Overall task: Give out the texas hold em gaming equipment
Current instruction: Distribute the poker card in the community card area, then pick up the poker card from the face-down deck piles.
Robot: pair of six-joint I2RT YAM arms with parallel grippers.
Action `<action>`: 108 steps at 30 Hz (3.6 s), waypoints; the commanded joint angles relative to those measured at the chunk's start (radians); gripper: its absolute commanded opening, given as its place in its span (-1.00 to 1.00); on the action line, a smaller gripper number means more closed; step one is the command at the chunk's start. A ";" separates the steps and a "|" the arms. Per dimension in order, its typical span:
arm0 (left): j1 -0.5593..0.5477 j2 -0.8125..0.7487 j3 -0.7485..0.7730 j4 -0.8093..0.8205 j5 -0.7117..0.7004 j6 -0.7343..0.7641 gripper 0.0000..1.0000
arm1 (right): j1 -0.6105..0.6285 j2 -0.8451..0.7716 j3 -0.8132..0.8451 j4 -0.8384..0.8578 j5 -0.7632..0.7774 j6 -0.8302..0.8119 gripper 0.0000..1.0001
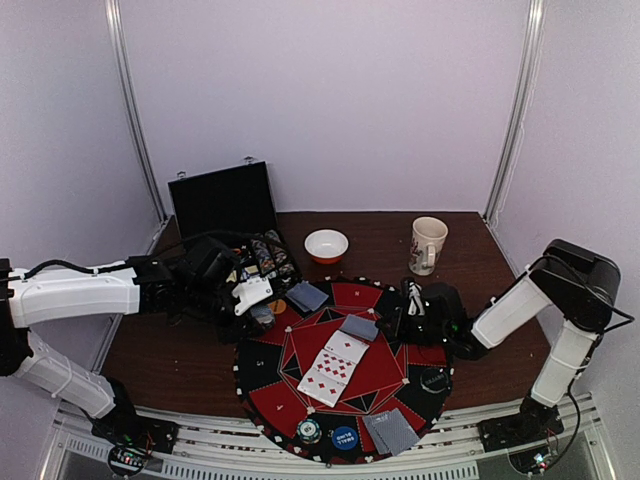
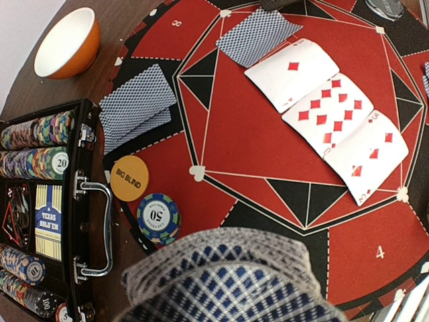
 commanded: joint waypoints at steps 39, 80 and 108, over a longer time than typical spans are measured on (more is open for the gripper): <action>0.004 -0.017 0.010 0.030 0.000 -0.004 -0.19 | 0.045 -0.073 -0.022 -0.026 0.141 0.092 -0.38; 0.003 -0.026 0.010 0.030 -0.001 0.000 -0.18 | 0.193 0.351 0.718 0.112 -0.704 0.130 0.47; 0.004 -0.027 0.010 0.029 -0.002 0.000 -0.19 | 0.188 0.397 0.830 -0.020 -0.726 0.077 0.47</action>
